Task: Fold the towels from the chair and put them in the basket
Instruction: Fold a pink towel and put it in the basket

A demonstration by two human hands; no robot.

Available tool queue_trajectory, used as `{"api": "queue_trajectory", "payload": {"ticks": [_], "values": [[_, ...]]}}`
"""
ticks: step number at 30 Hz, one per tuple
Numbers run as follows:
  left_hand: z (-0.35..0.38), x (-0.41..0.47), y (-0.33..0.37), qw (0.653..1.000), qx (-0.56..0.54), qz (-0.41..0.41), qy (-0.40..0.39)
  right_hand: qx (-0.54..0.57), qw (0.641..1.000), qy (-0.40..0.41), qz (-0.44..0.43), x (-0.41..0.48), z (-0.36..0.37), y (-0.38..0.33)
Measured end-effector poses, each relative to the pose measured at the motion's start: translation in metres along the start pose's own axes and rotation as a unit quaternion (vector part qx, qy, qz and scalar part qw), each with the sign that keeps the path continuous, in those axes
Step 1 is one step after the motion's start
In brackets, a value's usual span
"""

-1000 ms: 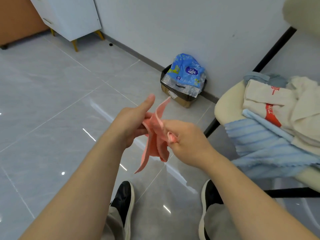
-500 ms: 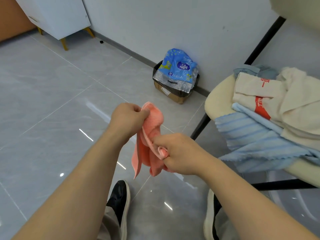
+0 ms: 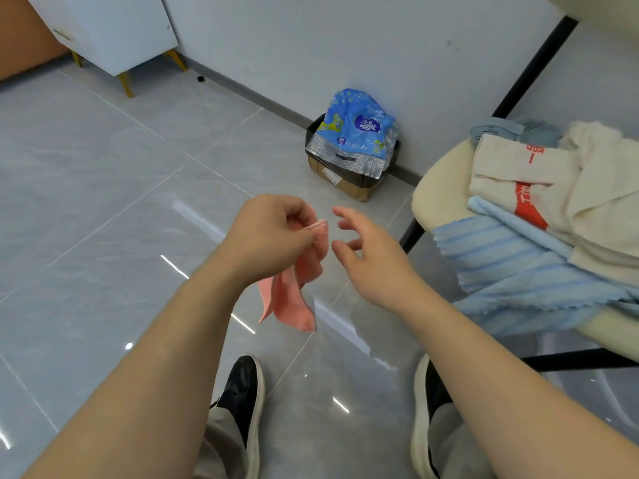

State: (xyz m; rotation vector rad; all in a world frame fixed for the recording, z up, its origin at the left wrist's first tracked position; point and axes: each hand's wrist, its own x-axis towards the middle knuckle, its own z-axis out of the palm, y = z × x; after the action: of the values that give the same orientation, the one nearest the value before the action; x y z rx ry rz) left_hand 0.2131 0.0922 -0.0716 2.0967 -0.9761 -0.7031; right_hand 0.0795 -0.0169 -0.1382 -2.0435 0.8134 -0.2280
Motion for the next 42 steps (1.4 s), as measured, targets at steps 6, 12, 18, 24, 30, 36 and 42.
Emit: {"api": "queue_trajectory", "payload": {"ticks": [6,12,18,24,30,36,42], "values": [[-0.004,0.007,-0.010,0.998,-0.040,0.041,0.015,0.018,0.998,0.057,-0.034,0.005,0.006,-0.015],[-0.013,0.005,-0.021,0.996,-0.029,0.068,0.039,0.006,0.995,0.094,-0.023,0.006,0.012,-0.020],[-0.014,0.007,-0.031,0.992,0.038,0.102,0.068,0.028,0.996,0.086,-0.009,0.005,0.013,-0.022],[-0.019,0.004,-0.031,0.988,0.082,0.111,0.074,0.006,1.000,-0.013,-0.023,0.004,0.015,-0.020],[-0.023,0.004,-0.029,0.981,0.119,0.109,0.106,-0.059,0.991,-0.120,-0.011,0.005,0.025,-0.004],[-0.038,0.012,-0.043,0.971,0.144,0.077,0.172,-0.121,0.968,-0.221,-0.011,-0.001,0.038,0.019],[-0.042,0.016,-0.046,0.962,0.095,0.058,0.250,-0.244,0.906,-0.343,0.040,-0.014,0.039,0.025]]}}
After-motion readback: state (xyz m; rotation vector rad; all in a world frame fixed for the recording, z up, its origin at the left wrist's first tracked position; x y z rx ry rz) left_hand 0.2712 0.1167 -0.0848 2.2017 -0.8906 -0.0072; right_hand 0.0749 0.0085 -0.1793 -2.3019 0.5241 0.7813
